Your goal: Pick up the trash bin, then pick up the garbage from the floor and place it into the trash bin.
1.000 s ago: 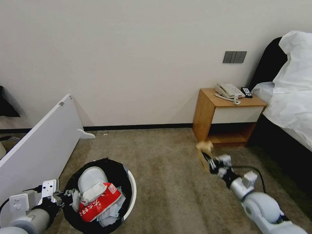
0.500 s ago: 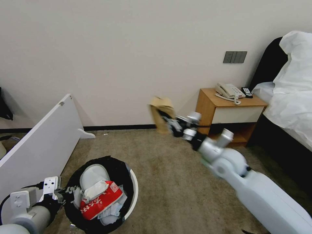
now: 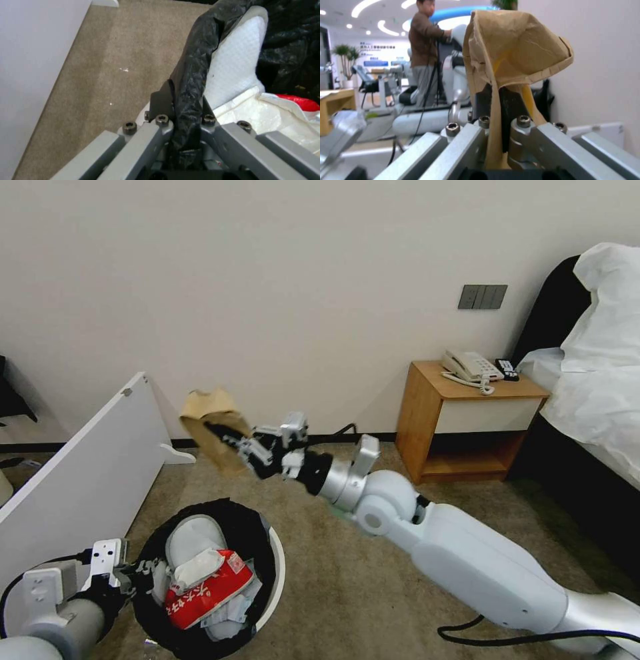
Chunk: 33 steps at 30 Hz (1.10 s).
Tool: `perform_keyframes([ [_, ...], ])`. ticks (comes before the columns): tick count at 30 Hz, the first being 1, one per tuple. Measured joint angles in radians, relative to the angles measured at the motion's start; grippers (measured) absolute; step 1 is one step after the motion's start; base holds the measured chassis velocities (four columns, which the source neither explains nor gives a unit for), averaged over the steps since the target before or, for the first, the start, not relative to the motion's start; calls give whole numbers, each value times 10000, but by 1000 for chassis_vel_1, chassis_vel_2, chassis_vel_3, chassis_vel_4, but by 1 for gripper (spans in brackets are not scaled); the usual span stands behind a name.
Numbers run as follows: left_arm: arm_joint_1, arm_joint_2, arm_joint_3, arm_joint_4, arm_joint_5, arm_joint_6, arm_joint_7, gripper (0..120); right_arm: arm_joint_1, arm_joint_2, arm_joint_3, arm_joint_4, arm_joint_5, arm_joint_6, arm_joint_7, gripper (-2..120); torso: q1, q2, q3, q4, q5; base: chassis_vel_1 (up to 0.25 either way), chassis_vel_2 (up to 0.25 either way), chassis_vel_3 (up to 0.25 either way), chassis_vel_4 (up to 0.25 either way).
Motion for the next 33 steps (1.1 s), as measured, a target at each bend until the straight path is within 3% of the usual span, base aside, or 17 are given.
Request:
perform_keyframes([
  [10,11,223,-16,30,-222,0,-122,1,-374,-329,-1159,-83,-267,-19,114,0,0,0,0,-2,0,0,0,0,0],
  [16,99,629,2,-42,-1274,0,-732,1,-755,-566,-1674,-7,-372,-2,32,0,0,0,-1,0,1,0,0,0,0],
  [24,4,1104,-12,-41,-1899,0,-1084,1,-1218,-667,-1729,-52,-547,58,-78,0,0,0,-1,-2,1,0,0,0,0],
  [33,8,1028,50,-81,-2063,0,-1189,1,-1419,-515,-1997,-225,-770,122,-79,0,0,0,-1,0,0,0,0,0,0],
])
